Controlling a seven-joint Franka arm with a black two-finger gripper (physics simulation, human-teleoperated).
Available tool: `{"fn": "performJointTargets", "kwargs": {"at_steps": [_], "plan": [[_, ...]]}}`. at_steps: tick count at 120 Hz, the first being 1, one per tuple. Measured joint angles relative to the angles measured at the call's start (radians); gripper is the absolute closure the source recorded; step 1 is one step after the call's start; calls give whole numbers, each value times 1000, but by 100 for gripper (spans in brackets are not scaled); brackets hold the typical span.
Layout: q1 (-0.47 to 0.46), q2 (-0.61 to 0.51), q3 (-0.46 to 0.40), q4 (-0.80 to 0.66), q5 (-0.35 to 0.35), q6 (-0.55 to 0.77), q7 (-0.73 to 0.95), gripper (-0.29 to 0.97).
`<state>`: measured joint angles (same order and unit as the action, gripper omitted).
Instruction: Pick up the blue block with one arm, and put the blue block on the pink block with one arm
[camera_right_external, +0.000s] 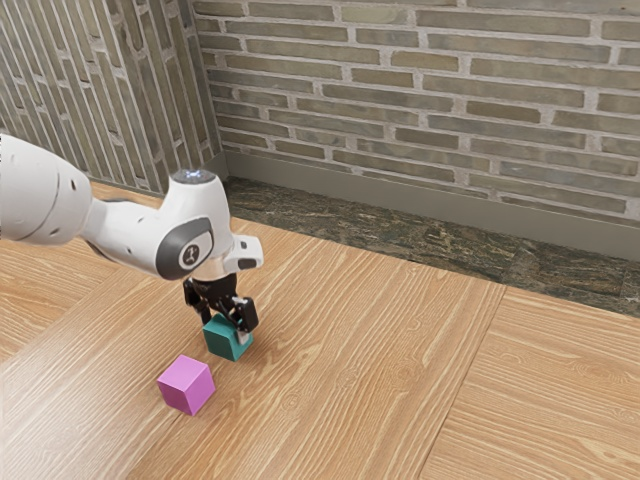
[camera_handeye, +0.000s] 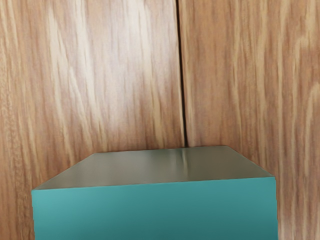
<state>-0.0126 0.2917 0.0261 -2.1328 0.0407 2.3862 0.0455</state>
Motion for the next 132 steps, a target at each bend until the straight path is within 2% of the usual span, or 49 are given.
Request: {"fn": "performJointTargets", "kwargs": {"at_steps": [21,54,102,119,132], "plan": [[1,11,0,3,1,2,0,1],[8,11,0,5,-1,3,0,15],[6,10,-1,5,-3,4,-1,28],[4,-17,-2,2,-3,3,-4,29],[10,-81,-3,-27,1,-1,-7,29]]}}
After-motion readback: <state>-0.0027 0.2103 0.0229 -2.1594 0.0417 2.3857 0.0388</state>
